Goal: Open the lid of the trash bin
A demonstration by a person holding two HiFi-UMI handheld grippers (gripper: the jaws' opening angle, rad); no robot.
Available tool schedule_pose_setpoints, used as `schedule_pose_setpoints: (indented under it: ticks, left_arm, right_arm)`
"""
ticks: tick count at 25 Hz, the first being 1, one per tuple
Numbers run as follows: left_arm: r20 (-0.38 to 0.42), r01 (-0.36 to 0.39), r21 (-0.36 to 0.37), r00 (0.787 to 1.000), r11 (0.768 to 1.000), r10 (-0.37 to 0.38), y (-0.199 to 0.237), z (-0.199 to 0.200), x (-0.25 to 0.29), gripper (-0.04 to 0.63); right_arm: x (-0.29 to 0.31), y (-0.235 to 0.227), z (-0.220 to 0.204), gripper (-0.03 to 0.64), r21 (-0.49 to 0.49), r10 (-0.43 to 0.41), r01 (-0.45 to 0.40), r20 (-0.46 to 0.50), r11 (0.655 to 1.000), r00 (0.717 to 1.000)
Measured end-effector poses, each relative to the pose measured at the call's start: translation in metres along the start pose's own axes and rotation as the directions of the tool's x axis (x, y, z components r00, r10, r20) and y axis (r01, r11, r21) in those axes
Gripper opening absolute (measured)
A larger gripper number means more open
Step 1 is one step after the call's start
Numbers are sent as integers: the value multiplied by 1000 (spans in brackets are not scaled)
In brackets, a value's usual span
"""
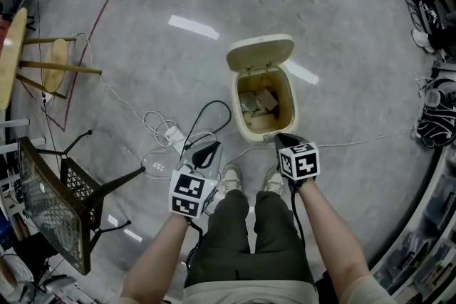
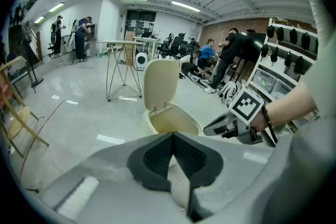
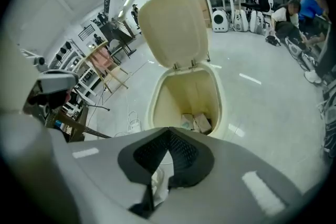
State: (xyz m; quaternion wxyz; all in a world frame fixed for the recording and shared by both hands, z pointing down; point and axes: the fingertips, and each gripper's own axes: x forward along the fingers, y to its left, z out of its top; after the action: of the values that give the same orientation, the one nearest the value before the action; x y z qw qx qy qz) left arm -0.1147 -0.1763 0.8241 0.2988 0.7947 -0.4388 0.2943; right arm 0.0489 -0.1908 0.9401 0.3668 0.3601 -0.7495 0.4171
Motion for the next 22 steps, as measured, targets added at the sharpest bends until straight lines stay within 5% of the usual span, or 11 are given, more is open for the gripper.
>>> schedule_pose_setpoints:
  ticks: [11,22]
  left_arm:
    - [140,-12,100,990,995,-3,-29,132,-107,2]
    - [313,-60,208,950,976,-8,-75,234,-249,2]
  right_arm:
    - [-200,83,111,3,-66,80,-65,262,996,962]
    - [-419,196,192,3,-185,184,-99,525,978,831]
